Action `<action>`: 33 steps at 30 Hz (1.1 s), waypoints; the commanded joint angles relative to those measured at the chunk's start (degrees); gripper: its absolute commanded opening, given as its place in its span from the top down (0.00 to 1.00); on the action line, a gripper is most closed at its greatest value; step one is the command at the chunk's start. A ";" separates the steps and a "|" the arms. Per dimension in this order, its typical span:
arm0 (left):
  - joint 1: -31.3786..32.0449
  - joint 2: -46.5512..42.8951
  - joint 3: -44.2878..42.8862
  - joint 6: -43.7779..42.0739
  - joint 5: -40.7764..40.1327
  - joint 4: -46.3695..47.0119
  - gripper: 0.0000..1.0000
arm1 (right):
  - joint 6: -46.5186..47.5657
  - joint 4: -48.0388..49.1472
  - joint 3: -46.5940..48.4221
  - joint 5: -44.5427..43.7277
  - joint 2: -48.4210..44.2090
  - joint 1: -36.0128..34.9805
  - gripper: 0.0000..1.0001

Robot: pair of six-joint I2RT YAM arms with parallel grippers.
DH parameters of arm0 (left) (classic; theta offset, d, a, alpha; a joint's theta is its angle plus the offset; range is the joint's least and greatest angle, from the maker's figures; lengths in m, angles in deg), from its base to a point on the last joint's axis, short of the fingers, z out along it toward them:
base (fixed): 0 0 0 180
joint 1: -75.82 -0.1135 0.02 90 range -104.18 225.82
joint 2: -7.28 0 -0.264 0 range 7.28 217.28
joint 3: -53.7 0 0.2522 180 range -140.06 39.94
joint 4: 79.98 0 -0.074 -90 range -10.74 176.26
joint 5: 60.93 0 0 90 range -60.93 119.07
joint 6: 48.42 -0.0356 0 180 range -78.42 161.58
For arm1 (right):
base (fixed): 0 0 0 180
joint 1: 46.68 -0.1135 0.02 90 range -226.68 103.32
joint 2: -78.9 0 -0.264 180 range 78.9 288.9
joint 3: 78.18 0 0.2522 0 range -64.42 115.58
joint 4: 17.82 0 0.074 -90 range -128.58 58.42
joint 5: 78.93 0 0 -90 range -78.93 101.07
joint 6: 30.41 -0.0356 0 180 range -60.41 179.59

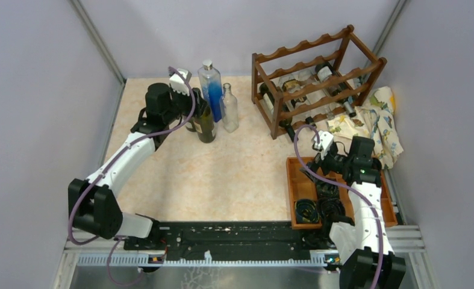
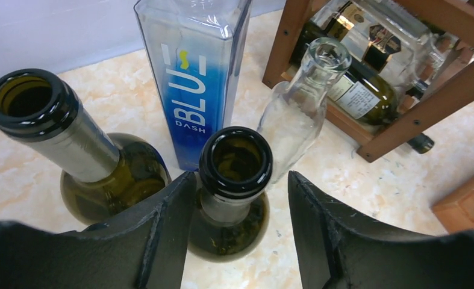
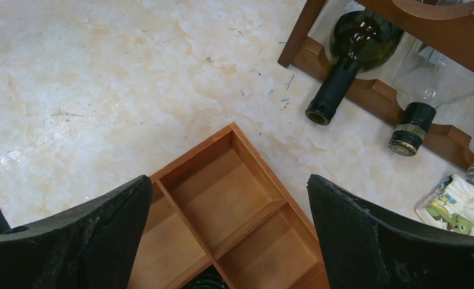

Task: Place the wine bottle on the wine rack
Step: Pick up the wine bottle from the center of the board.

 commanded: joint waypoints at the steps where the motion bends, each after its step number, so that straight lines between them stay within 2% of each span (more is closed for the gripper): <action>1: -0.29 1.47 0.95 -4.79 0.33 6.65 0.37 | 0.88 0.28 1.11 2.25 -1.10 -0.26 0.02; 9: -0.29 2.66 2.46 -9.70 3.00 9.36 0.56 | 0.88 0.16 1.11 2.55 -0.99 -0.26 0.02; 11: -0.33 2.35 2.75 -10.75 4.91 9.58 0.65 | 0.88 0.16 1.16 2.54 -0.95 -0.30 0.02; 13: -0.29 1.69 2.84 -11.52 6.72 9.15 0.85 | 0.88 0.20 1.11 2.50 -0.95 -0.28 0.02; 15: -0.29 0.16 3.24 -11.97 9.06 8.58 0.97 | 0.88 0.08 1.11 2.42 -0.99 -0.29 0.02; 16: -0.31 -0.85 3.50 -12.40 10.17 8.38 1.00 | 0.88 0.11 1.16 2.40 -1.03 -0.30 0.02; 21: -0.29 -7.49 4.72 -15.93 20.53 5.30 1.00 | 0.88 0.00 1.30 2.48 -1.00 -0.31 0.02; 26: 1.40 -14.35 6.84 -19.63 25.63 0.52 1.00 | 0.71 -0.06 1.49 2.58 -1.03 -0.28 0.02; 29: 6.70 -17.99 7.58 -25.14 23.41 -3.26 1.00 | 0.46 0.02 1.56 2.48 -1.02 -0.33 0.02; 33: 17.35 -19.60 6.84 -32.24 13.37 -10.90 1.00 | -0.03 0.31 1.60 2.11 -0.82 -0.29 0.02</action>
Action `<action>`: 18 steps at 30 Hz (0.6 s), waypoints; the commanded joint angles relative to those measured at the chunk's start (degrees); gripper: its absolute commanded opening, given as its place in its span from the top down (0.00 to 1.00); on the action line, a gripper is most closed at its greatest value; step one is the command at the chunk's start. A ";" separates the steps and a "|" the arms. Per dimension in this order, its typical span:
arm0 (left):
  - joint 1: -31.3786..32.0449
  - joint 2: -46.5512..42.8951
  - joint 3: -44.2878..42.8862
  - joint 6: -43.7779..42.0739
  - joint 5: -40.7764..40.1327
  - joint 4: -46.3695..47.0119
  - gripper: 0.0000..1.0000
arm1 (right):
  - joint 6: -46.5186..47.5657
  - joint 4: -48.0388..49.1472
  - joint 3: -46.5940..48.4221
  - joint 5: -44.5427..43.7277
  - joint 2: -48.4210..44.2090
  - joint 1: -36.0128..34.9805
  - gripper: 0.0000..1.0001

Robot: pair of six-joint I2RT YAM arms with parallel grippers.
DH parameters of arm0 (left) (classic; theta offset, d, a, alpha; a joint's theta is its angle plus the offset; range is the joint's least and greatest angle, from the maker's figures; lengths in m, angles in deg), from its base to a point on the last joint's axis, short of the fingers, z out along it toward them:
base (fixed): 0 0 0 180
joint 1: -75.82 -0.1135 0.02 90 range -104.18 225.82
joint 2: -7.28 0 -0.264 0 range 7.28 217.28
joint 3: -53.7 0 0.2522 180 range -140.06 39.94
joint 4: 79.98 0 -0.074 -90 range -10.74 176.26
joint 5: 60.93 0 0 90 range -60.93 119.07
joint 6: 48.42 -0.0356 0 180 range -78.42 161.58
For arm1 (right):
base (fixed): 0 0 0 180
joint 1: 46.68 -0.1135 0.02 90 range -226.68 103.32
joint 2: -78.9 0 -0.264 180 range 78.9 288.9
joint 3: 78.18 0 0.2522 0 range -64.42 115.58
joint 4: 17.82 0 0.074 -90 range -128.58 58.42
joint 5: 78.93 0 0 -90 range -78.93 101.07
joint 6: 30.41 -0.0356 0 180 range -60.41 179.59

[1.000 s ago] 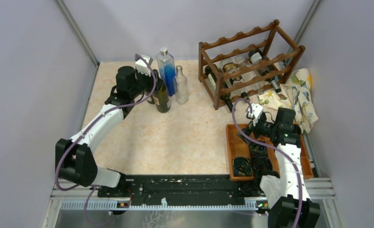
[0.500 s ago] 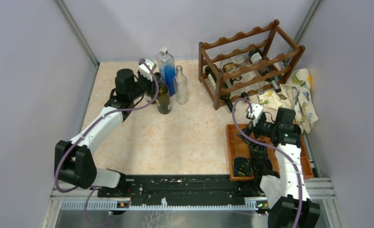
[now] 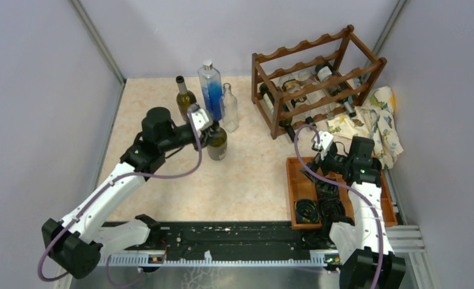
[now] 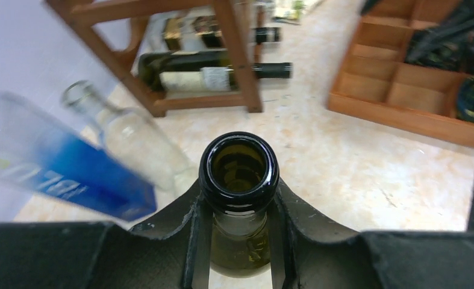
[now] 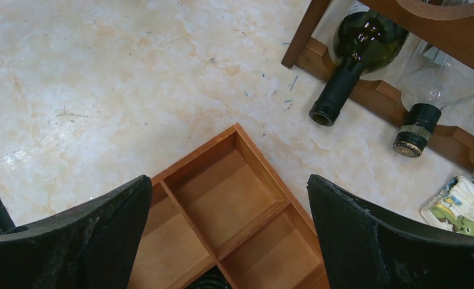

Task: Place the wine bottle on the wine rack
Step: Pick up the wine bottle from the center of the board.

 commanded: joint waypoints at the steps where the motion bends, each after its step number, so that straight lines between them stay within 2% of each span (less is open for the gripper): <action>1: 11.15 -2.23 -1.53 -11.02 -8.03 -5.24 1.00 | -0.18 0.92 1.65 1.36 -0.85 -0.28 0.02; 11: 30.36 -0.43 -3.55 -18.58 -24.61 -9.71 1.00 | -1.79 1.76 1.82 0.84 -0.25 -0.34 0.02; 15: 39.27 3.73 -5.63 -23.82 -36.22 -11.14 1.00 | -2.05 1.76 1.99 0.53 0.10 -0.29 0.02; 18: 43.26 9.34 -8.51 -26.76 -40.94 -14.83 1.00 | -2.43 1.97 2.16 0.17 0.25 -0.34 0.01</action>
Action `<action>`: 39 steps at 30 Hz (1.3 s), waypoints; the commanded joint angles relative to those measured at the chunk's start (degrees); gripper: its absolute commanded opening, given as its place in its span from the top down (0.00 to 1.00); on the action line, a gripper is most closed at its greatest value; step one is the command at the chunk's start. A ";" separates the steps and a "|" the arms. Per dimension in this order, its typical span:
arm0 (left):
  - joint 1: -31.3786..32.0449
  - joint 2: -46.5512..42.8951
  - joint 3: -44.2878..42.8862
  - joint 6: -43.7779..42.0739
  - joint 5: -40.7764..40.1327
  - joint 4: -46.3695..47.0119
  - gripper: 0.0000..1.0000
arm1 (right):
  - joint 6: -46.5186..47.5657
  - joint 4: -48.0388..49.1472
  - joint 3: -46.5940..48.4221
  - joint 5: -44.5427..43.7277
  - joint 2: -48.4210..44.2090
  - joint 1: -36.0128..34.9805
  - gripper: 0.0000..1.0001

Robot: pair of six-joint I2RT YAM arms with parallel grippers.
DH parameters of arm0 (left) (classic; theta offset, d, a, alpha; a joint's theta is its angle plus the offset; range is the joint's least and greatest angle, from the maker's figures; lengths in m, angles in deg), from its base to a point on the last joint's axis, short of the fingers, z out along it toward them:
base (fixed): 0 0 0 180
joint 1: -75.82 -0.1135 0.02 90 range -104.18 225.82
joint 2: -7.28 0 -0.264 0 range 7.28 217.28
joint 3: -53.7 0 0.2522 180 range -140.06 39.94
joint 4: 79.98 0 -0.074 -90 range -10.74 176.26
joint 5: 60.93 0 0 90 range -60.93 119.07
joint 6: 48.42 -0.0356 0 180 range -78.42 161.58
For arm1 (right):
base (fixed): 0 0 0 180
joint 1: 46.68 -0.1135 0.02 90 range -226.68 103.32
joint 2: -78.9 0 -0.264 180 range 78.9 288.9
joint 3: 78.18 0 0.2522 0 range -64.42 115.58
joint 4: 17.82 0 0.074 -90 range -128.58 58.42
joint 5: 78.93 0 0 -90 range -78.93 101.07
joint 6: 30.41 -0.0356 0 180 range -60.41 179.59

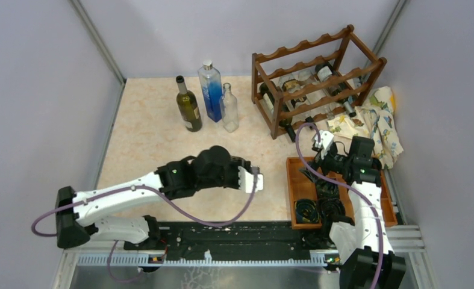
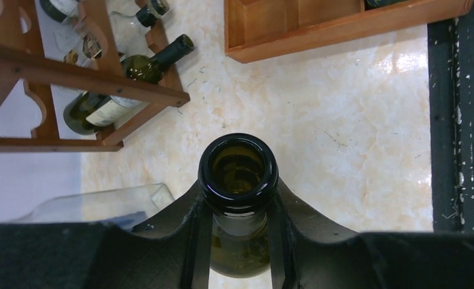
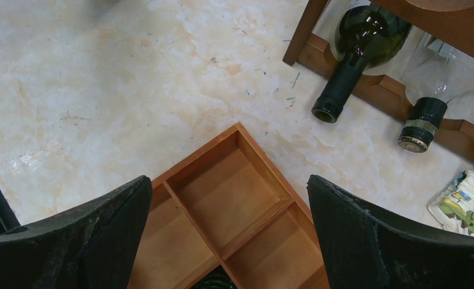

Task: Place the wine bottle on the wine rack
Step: Place the wine bottle at the center of the board.

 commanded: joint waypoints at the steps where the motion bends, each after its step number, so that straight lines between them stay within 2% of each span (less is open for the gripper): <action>1: 5.06 6.56 -6.63 -8.69 -12.23 -0.99 1.00 | -1.07 1.93 2.15 0.09 -0.02 -0.30 0.02; 12: 7.11 23.50 -13.85 -16.33 -10.44 -8.24 1.00 | -6.65 5.05 3.22 -7.27 1.58 -0.32 0.02; 26: 7.29 48.39 -25.86 -20.05 -9.31 -14.86 0.99 | -7.64 4.92 3.90 -8.46 2.18 -0.33 0.02; 27: 7.28 48.93 -25.75 -20.02 -9.42 -14.86 0.96 | -7.65 4.88 3.98 -8.43 2.07 -0.23 0.02; 33: 7.29 48.97 -23.08 -18.86 -9.59 -11.03 0.58 | -7.74 4.63 4.08 -7.78 2.18 -0.29 0.01; 37: 7.37 45.56 -19.68 -17.05 -10.46 -4.81 0.27 | -7.42 4.06 4.17 -6.89 2.38 -0.34 0.02; 38: 7.49 44.31 -19.17 -16.02 -10.34 -3.88 0.10 | -7.33 3.90 4.17 -6.59 2.47 -0.30 0.02; 39: 7.61 43.08 -18.54 -14.84 -9.96 -2.83 0.02 | -7.14 3.71 4.21 -6.32 2.55 -0.29 0.02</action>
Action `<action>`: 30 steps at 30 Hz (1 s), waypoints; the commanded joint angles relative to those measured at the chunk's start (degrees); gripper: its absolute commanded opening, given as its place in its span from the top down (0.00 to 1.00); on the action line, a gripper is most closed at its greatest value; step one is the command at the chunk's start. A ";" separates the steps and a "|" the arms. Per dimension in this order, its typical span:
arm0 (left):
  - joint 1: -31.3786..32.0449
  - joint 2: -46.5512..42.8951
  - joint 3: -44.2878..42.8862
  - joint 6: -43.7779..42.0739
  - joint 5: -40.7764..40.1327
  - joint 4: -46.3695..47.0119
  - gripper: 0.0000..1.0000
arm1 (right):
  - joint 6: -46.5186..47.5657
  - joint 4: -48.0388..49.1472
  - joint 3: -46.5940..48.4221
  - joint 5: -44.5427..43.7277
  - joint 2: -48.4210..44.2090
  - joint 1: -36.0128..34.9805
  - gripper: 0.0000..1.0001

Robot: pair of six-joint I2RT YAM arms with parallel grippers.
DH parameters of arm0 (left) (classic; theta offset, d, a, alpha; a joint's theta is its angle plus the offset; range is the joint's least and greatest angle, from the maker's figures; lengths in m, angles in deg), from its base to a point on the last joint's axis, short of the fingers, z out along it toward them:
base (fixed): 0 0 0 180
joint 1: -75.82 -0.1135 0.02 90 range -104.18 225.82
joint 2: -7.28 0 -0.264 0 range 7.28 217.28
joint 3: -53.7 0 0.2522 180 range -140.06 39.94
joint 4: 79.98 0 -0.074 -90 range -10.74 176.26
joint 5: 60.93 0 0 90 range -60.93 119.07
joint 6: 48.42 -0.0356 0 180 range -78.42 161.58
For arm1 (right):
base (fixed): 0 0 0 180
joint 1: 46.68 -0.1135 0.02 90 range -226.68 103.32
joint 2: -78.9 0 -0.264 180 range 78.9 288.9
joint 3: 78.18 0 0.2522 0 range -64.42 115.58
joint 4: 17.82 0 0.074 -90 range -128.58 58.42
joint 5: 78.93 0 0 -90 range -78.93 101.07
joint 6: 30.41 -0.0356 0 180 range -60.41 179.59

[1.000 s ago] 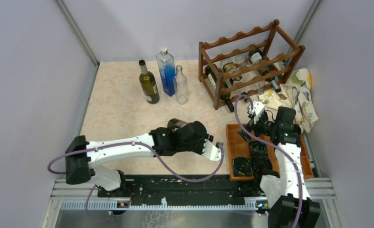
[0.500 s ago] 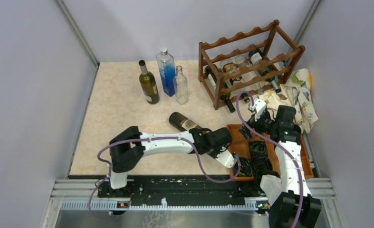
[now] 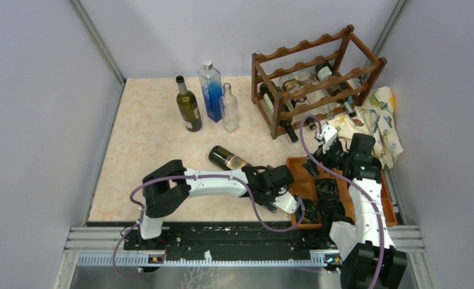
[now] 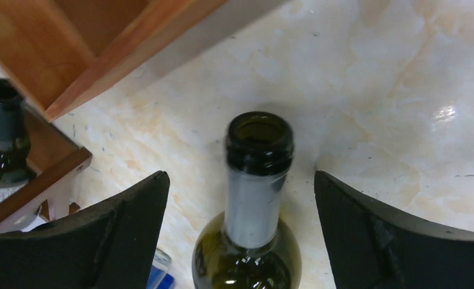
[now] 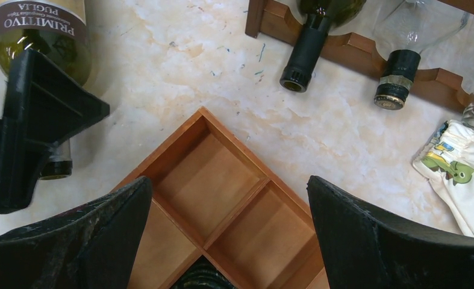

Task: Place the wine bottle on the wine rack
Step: Place the wine bottle at the center of the board.

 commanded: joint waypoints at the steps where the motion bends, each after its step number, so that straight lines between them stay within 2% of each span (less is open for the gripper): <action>1: 0.51 -6.56 3.11 5.01 2.11 6.14 0.01 | -0.01 0.50 3.31 2.40 0.38 -0.31 0.02; 6: 0.90 -15.21 7.93 11.99 6.22 9.25 0.01 | 1.12 -0.58 3.46 5.81 0.61 -0.33 0.02; 10: 0.93 -25.91 16.75 21.43 10.28 14.03 0.01 | 5.71 -3.35 2.84 14.87 -1.42 -0.32 0.02; 12: 0.90 -31.41 21.18 29.00 11.53 15.00 0.01 | 7.32 -3.46 1.69 19.18 -3.84 -0.30 0.02; 17: 0.85 -44.10 32.83 60.04 11.14 14.56 0.01 | 8.55 -3.95 0.63 24.70 -6.04 -0.62 0.02; 21: 0.58 -51.32 44.49 81.34 9.58 19.72 0.02 | 11.34 -7.81 2.61 24.52 -3.10 -4.51 0.03; 23: 0.45 -53.17 48.81 89.20 6.84 20.32 0.09 | 11.21 -8.56 3.75 20.59 -1.65 -11.58 0.06; 25: 0.04 -54.27 51.40 93.71 3.21 19.23 0.19 | 6.63 -6.32 4.60 15.56 0.04 -19.28 0.09; 28: -1.70 -55.19 53.04 97.53 -2.94 17.50 0.56 | 3.25 -4.24 5.69 10.10 4.16 -29.32 0.11; 30: -5.08 -55.30 54.08 97.66 -4.22 18.05 0.66 | 1.78 -4.19 7.03 6.56 7.49 -35.09 0.11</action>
